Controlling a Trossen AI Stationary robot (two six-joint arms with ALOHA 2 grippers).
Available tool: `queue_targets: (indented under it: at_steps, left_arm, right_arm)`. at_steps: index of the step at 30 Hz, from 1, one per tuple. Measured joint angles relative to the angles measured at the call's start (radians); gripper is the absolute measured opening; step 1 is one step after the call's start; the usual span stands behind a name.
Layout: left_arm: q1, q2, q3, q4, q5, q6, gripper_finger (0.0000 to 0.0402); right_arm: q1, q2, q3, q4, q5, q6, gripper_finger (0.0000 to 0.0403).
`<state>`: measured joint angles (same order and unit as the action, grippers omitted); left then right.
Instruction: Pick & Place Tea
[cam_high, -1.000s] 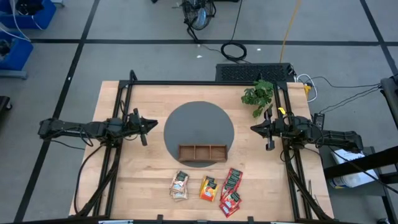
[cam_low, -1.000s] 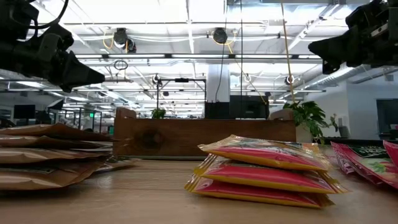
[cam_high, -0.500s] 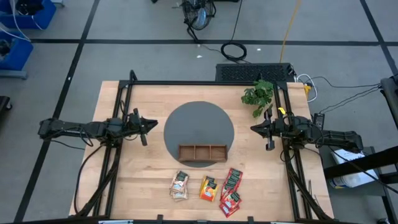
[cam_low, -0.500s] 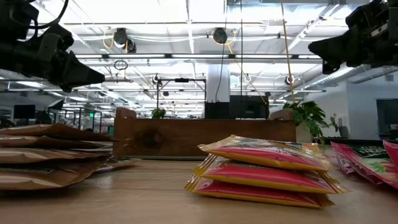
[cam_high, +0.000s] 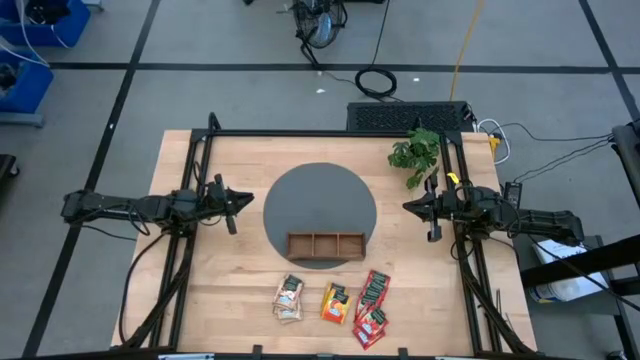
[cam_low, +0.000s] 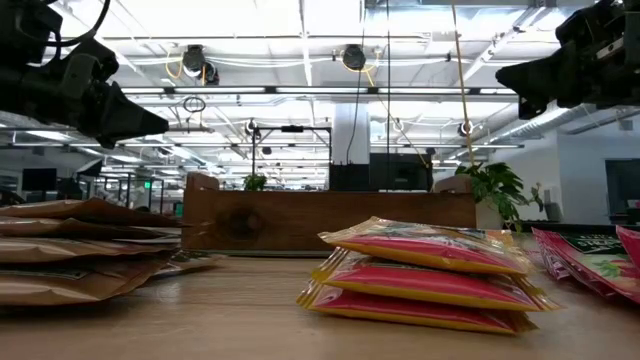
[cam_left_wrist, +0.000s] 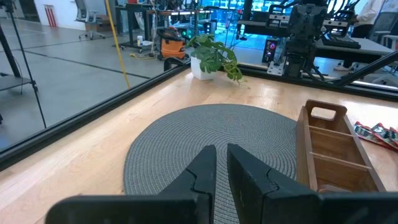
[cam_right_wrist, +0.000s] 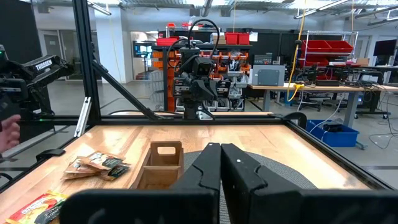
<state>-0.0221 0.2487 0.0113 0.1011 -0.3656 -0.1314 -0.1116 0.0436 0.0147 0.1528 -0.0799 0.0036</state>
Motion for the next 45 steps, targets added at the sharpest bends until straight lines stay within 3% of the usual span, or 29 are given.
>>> queue_targets:
  at_steps: [16, 27, 39, 45]
  left_arm:
    - [0.0, 0.0, 0.0, 0.006, 0.0, -0.012, 0.0047]
    - [0.0, 0.0, 0.0, 0.007, 0.001, -0.134, 0.0047]
    - [0.0, 0.0, 0.001, 0.006, -0.038, -0.163, 0.0047]
    - [0.0, 0.0, 0.001, -0.024, -0.046, -0.114, 0.0047]
  right_arm:
    - [0.0, 0.0, 0.0, 0.0, 0.0, 0.0, 0.0]
    - [0.0, 0.0, 0.0, 0.0, 0.0, -0.02, 0.0]
    - [0.0, 0.0, 0.0, 0.001, 0.002, -0.052, 0.0]
    - [0.0, 0.0, 0.0, 0.05, 0.083, -0.023, 0.0]
